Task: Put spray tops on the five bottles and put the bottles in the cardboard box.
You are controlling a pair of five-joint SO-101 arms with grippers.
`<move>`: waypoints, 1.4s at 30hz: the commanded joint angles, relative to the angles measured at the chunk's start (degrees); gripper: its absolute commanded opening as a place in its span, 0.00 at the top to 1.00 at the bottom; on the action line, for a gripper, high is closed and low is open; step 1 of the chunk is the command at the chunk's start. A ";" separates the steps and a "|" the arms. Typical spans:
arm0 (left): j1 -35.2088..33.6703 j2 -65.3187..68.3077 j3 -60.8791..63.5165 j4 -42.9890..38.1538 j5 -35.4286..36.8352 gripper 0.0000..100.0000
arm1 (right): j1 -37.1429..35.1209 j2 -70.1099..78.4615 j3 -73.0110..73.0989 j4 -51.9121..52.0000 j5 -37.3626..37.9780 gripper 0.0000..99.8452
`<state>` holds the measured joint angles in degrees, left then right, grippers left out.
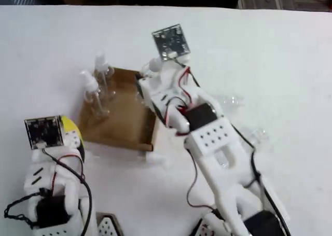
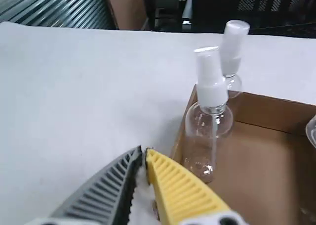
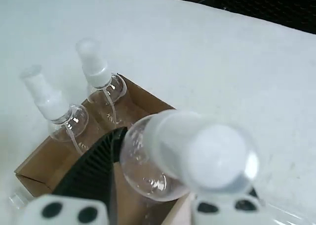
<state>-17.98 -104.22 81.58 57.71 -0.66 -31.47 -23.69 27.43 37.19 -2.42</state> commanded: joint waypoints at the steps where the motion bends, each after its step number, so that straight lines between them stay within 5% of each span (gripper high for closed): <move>1: -2.86 -0.48 2.46 -4.66 -0.18 0.98 | 0.66 4.09 -2.02 -4.97 -0.09 0.98; 11: -7.34 -0.48 8.35 -10.81 7.12 0.98 | 3.47 17.01 -2.02 -17.71 0.09 0.98; 20: -7.25 -0.48 8.88 -11.43 7.12 0.98 | 3.91 23.78 -2.02 -24.48 9.05 0.98; 42: -7.25 -0.48 10.99 -14.33 7.12 0.98 | 3.56 29.49 -1.93 -25.45 9.32 0.98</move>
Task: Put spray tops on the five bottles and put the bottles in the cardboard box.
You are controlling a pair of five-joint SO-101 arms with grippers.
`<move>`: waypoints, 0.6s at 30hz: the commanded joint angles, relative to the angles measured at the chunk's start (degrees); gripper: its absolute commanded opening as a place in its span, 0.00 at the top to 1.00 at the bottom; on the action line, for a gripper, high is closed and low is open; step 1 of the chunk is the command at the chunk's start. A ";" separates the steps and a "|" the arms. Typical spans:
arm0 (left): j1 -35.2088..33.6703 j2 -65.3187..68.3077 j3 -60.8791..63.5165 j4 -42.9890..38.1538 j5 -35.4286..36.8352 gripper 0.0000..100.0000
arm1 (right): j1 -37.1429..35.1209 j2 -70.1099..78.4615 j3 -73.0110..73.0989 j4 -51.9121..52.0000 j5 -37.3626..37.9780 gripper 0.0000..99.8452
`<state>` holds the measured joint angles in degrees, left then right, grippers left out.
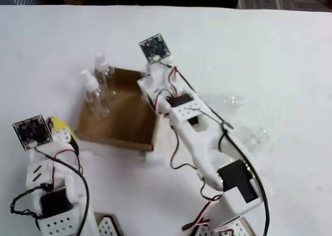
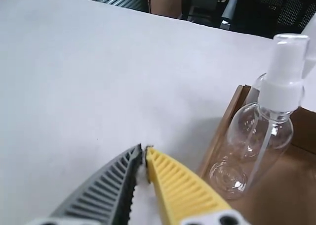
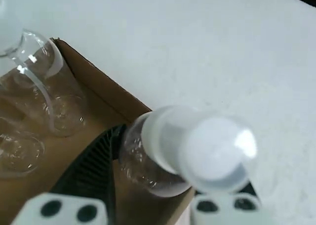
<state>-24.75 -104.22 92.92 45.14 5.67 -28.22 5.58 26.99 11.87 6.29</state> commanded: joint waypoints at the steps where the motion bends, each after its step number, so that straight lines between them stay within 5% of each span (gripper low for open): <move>1: -0.48 -0.48 -0.26 -1.76 0.88 0.98 | 0.31 0.13 -1.05 -0.13 0.62 0.98; 8: -0.48 -0.48 -0.26 -1.76 0.88 0.98 | -0.22 0.22 0.53 -0.13 0.79 0.98; 18: -0.48 -0.48 -0.26 -1.76 0.88 0.98 | -1.01 0.13 7.74 -9.01 10.20 0.98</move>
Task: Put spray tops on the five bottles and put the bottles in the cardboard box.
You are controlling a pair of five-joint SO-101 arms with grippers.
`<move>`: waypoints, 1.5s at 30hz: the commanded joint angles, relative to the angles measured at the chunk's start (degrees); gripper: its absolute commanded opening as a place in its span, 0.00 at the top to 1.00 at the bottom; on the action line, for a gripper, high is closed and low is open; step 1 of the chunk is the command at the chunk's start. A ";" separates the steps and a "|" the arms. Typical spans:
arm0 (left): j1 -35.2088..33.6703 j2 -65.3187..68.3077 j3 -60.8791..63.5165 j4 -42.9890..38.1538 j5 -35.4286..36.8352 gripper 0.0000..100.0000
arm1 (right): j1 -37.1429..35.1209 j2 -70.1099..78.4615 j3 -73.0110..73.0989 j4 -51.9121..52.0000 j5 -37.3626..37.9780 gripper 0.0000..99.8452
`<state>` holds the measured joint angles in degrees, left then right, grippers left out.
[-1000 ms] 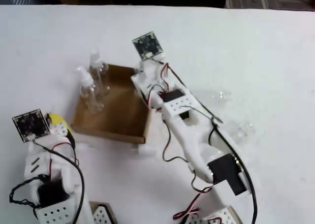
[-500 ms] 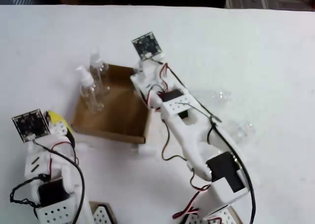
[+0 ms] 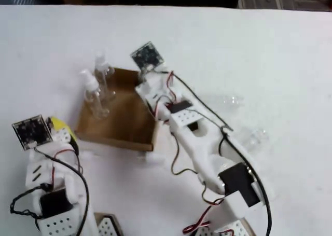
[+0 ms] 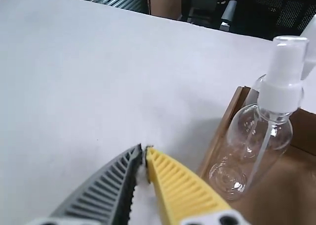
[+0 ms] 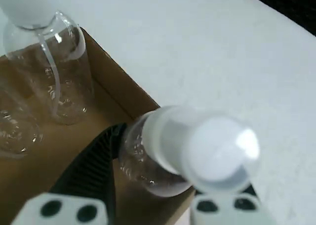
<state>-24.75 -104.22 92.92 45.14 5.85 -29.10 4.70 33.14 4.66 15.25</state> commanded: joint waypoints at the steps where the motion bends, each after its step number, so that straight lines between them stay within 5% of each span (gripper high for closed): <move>1: -0.48 -0.48 -0.26 -1.76 0.70 0.98 | -0.13 1.01 1.67 -1.98 1.05 0.98; 15: -0.48 -0.48 -0.26 -1.76 0.62 0.98 | -0.13 1.10 4.04 -1.89 0.70 0.98; 20: -0.48 -0.48 0.09 -1.85 0.62 0.98 | 0.13 0.75 5.01 -1.89 -7.56 0.98; 35: -0.48 -0.48 0.35 -3.08 0.62 0.98 | -0.13 1.10 5.98 -1.98 -1.14 0.98; 41: -0.48 -0.48 0.35 -3.08 0.62 0.98 | -0.04 0.84 6.33 -1.89 -1.41 0.80; 45: -0.48 -0.48 0.35 -3.08 0.62 0.98 | -0.04 0.92 6.33 -1.89 -1.14 0.78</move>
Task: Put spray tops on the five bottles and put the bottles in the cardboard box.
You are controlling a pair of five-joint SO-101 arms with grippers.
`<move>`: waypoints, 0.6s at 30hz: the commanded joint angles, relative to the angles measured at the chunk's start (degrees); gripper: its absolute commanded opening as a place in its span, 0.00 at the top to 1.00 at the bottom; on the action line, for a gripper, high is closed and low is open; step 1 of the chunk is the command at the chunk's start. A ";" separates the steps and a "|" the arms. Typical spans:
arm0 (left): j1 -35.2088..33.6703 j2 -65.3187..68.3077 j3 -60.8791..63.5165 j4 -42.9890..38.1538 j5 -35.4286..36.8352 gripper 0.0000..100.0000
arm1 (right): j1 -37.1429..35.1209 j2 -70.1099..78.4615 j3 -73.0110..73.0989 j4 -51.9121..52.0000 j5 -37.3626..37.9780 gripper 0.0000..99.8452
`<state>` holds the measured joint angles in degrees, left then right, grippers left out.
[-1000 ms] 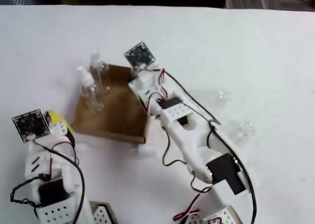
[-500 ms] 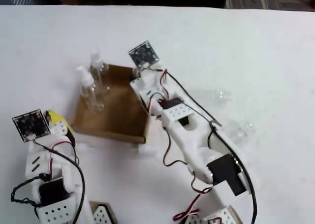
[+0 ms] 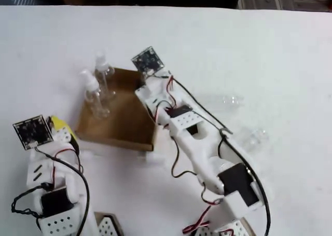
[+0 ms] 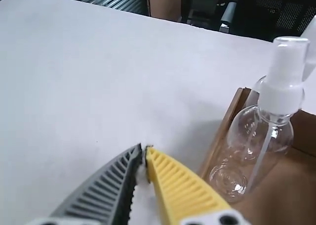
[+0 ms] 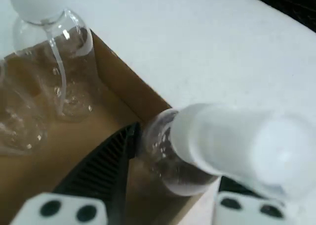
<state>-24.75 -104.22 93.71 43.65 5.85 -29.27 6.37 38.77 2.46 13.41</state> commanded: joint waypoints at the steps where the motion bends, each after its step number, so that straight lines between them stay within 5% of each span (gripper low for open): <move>1: -0.48 -0.48 -0.44 -1.58 0.62 0.98 | 0.13 -0.75 0.70 0.31 0.70 0.78; 18: -0.40 -0.48 -0.44 -1.58 0.62 0.98 | 0.04 -1.19 0.35 -0.13 0.26 0.73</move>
<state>-24.75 -104.22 93.71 43.65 5.85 -29.27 6.20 39.30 2.46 13.41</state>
